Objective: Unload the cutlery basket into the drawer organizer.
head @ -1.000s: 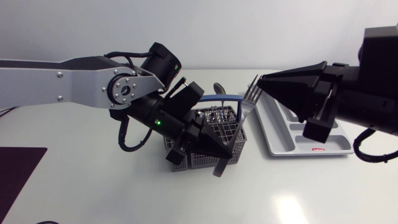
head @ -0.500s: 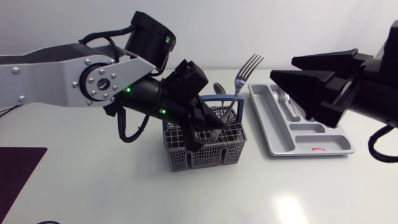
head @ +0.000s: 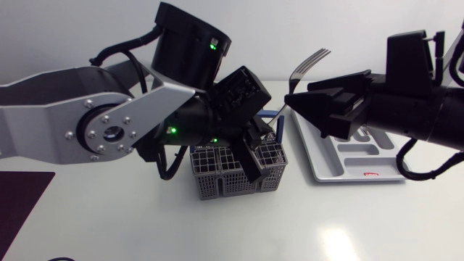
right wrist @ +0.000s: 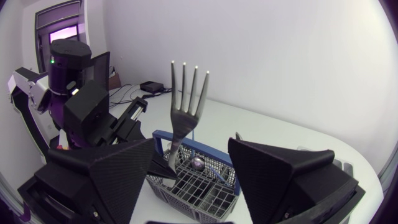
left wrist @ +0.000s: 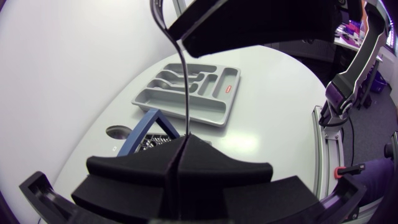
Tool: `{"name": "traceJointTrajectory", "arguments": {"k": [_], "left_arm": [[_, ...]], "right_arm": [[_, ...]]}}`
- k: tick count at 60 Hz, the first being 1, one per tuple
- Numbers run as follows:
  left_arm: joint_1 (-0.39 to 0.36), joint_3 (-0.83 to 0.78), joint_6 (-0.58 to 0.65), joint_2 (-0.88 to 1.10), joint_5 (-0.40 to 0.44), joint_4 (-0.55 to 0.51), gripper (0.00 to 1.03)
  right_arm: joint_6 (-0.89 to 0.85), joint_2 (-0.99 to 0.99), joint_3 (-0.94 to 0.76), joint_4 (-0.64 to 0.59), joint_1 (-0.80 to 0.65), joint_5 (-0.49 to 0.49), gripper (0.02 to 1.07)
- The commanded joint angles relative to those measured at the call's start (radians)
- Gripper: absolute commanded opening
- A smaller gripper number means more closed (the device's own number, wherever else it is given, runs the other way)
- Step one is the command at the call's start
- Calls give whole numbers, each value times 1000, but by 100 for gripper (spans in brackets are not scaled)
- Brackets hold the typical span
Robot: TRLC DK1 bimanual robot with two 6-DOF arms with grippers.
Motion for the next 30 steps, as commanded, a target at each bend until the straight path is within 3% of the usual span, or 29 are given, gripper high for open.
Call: {"name": "traceJointTrajectory", "arguments": {"k": [1, 7, 30], "left_arm": [[-4, -18, -27, -12, -20, 31, 11], [-2, -20, -25, -12, -31, 43, 11], [-6, -26, -25, -9, -45, 66, 11]], "right_arm": [[36, 42, 30, 12, 4, -1, 87], [39, 62, 40, 12, 6, -4, 86], [59, 83, 56, 35, 9, -16, 53]]}}
